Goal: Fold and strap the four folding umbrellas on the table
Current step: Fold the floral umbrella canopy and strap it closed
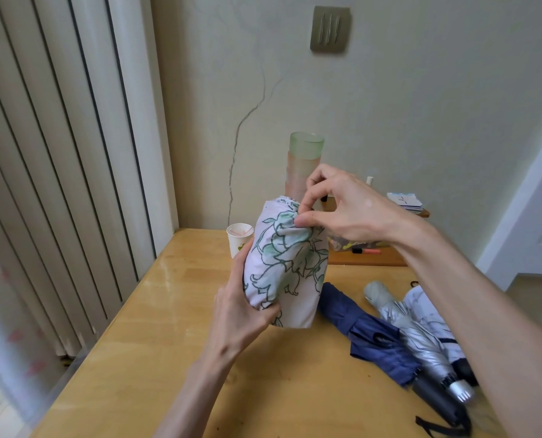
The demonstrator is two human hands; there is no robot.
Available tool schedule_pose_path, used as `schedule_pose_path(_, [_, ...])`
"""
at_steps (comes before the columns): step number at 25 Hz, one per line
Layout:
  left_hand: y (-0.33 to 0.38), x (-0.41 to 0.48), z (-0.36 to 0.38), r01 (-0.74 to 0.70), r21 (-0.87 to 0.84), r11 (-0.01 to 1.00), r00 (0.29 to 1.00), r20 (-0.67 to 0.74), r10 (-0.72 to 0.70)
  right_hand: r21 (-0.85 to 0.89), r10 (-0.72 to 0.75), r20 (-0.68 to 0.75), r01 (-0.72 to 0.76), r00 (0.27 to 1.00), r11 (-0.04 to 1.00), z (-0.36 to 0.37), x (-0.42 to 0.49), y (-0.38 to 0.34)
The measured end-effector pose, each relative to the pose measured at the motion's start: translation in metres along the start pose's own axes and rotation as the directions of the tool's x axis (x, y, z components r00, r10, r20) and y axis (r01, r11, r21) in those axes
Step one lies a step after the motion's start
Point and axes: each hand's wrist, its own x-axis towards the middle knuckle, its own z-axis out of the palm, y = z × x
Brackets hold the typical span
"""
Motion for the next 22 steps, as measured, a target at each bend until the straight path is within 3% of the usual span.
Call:
schedule_pose_path(5, [0.003, -0.001, 0.0, 0.028, -0.026, 0.999, 0.984, 0.176, -0.023, -0.026, -0.095, 0.021, 0.095, 0.995, 0.995, 0.006, 0.005, -0.003])
schedule_pose_path(10, [0.0, 0.001, -0.001, 0.036, -0.031, 0.999, 0.969, 0.247, -0.028, 0.216, -0.045, 0.058, 0.031, 0.997, 0.976, 0.02, 0.001, -0.001])
schedule_pose_path(13, [-0.001, 0.002, -0.002, 0.051, -0.009, 0.999, 0.961, 0.272, -0.047, 0.175, -0.095, 0.034, 0.088, 0.995, 0.981, 0.024, 0.004, -0.003])
schedule_pose_path(17, [-0.012, 0.001, 0.0, 0.108, -0.166, 0.98, 0.975, 0.21, -0.072, 0.123, -0.16, 0.007, 0.158, 0.987, 0.98, 0.016, 0.005, -0.008])
schedule_pose_path(22, [-0.016, -0.006, 0.01, 0.121, -0.253, 0.96, 0.991, 0.088, -0.102, -0.051, -0.069, 0.095, 0.074, 0.993, 0.996, -0.007, 0.001, -0.01])
